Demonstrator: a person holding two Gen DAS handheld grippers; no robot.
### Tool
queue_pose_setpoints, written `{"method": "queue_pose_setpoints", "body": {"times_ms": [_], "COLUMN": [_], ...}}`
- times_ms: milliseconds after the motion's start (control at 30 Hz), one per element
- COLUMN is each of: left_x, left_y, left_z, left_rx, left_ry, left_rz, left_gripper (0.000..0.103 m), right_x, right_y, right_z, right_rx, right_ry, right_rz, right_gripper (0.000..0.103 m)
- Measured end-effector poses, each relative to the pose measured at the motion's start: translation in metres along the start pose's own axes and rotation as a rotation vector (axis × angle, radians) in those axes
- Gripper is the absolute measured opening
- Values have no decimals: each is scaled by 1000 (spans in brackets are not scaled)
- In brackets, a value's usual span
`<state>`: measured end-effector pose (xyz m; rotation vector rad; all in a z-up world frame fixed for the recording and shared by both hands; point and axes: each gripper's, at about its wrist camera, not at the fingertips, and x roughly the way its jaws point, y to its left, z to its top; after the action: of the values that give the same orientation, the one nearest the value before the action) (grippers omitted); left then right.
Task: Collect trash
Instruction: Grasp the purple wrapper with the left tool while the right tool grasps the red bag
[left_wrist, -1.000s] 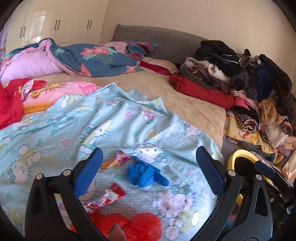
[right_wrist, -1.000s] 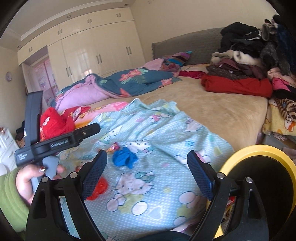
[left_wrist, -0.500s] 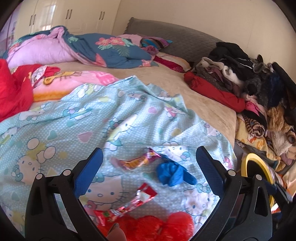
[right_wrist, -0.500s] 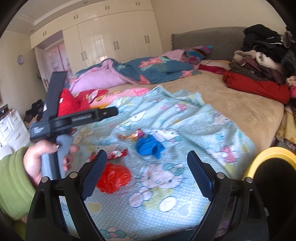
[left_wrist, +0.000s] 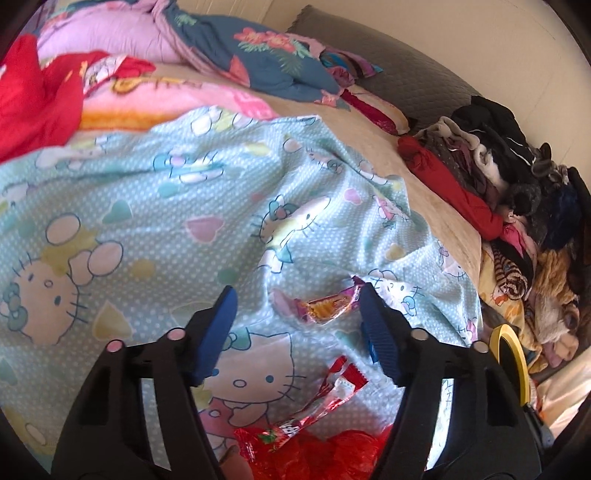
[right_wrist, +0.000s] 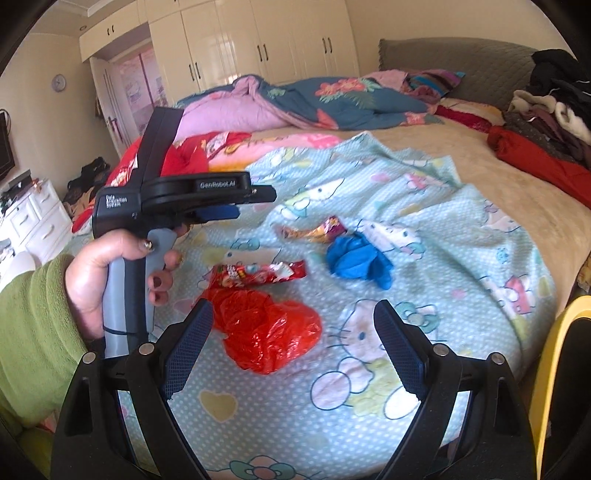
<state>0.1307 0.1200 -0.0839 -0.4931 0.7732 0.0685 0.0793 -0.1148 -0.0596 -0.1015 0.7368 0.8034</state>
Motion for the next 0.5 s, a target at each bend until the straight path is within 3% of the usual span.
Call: {"method": "queue_pose_setpoints", "body": {"times_ms": [200,500], "left_x": [20,42], "left_y": [11,7], "left_z": [-3,-11], "left_rx": [-80,-109], "left_ry": [70,123], "left_rz": [-54,-77], "left_gripper": [43,29], "right_x": [29,68], "right_y": [7,2], "right_z": [2,-4], "right_rx": [-20,20], "right_ry": [84,206], "right_rz": [9,66], "right_gripper": [86,81]}}
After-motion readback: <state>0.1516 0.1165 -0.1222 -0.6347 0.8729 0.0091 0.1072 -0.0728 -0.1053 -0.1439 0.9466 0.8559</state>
